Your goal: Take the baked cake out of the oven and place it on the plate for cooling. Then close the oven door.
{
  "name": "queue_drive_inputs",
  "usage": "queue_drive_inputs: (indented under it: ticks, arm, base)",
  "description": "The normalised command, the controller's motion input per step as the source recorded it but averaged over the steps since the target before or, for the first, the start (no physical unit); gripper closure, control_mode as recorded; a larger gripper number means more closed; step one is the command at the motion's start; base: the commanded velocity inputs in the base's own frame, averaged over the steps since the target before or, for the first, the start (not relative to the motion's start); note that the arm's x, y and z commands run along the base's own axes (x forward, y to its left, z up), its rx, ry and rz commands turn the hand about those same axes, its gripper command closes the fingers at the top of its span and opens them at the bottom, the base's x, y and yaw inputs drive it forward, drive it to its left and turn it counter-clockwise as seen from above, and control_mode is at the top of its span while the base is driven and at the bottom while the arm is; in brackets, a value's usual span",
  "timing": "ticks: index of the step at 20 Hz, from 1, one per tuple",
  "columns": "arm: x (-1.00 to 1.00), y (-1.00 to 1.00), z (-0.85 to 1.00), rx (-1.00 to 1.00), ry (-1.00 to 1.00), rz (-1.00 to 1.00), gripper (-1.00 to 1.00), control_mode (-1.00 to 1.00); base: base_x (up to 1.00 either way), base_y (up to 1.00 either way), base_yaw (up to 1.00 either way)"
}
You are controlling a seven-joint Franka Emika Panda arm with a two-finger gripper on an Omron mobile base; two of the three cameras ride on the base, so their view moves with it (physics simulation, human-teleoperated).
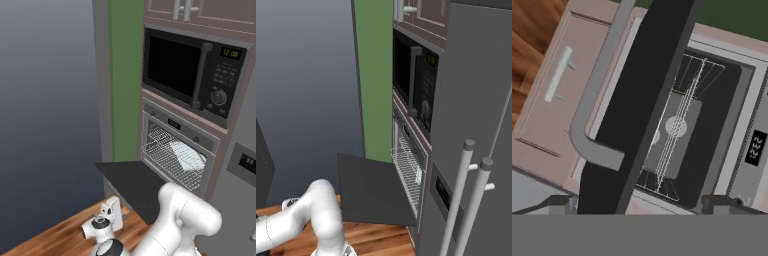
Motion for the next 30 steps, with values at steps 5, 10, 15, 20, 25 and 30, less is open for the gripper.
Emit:
queue_drive_inputs:
  ticks: [5, 10, 15, 20, 25, 30]
  arm:
    - [0.57, 0.34, -0.6, -0.15, 0.0, -0.04, -1.0, -1.0]
    - [0.6, 0.36, -0.63, -0.17, 0.0, -0.08, -1.0, -1.0]
    - [0.55, 0.31, -0.64, -0.2, 0.0, -0.1, -1.0, -1.0]
    - [0.47, 0.15, -0.62, -0.25, -0.02, -0.13, -1.0, -1.0]
    - [0.38, 0.0, -0.52, -0.32, -0.11, -0.16, -1.0, -1.0]
    - [0.37, 0.0, -0.55, -0.32, -0.13, -0.17, -1.0, -1.0]
  base:
    - [0.0, 0.0, 0.0]
    - [0.0, 0.0, 0.0]
    - [0.0, 0.0, 0.0]
    - [0.0, 0.0, 0.0]
    - [0.0, 0.0, 0.0]
    - [0.0, 0.0, 0.0]
